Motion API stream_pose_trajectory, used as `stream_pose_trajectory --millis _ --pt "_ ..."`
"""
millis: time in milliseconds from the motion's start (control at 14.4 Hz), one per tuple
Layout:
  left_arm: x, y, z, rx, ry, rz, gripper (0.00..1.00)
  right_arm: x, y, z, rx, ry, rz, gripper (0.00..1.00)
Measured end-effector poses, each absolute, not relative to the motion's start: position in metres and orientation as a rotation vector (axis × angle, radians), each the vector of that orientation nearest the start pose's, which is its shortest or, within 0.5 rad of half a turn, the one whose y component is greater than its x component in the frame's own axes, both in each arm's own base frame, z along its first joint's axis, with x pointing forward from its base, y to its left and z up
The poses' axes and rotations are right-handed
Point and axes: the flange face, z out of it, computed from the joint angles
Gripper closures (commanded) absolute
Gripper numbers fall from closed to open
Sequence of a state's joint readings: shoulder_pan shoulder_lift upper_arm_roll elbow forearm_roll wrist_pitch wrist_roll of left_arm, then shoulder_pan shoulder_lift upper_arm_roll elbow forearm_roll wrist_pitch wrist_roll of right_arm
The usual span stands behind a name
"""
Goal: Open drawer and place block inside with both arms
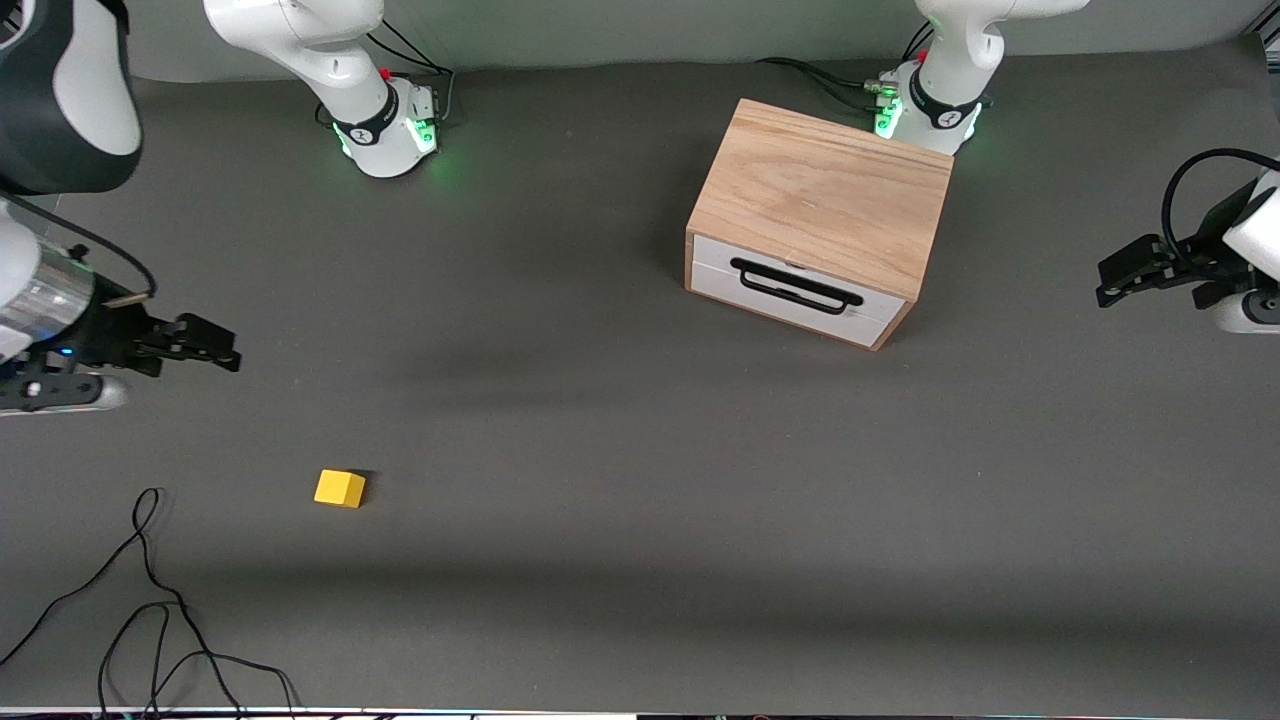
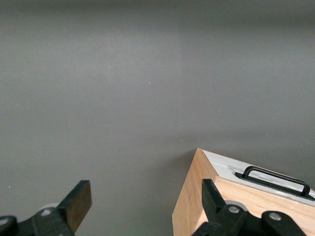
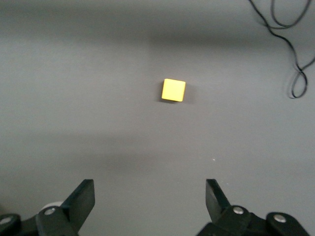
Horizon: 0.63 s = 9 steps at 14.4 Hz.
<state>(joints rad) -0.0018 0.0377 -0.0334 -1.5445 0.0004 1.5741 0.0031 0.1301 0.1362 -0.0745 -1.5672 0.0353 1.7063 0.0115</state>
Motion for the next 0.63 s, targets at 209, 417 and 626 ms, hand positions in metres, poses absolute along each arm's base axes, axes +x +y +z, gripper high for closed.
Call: stream_pose_trajectory --millis 209,417,626 --pt "0.567 -0.020 0.613 -3.142 0.062 0.022 0.00 0.599 0.053 0.568 -3.119 -0.096 0.002 0.00" --pt "0.567 -0.020 0.612 -3.142 0.062 0.025 0.00 0.601 0.011 0.576 -3.108 0.026 0.003 0.00" --pt "0.568 -0.019 0.610 -3.141 0.068 0.032 0.01 0.614 -0.003 0.545 -3.053 0.097 0.068 0.00"
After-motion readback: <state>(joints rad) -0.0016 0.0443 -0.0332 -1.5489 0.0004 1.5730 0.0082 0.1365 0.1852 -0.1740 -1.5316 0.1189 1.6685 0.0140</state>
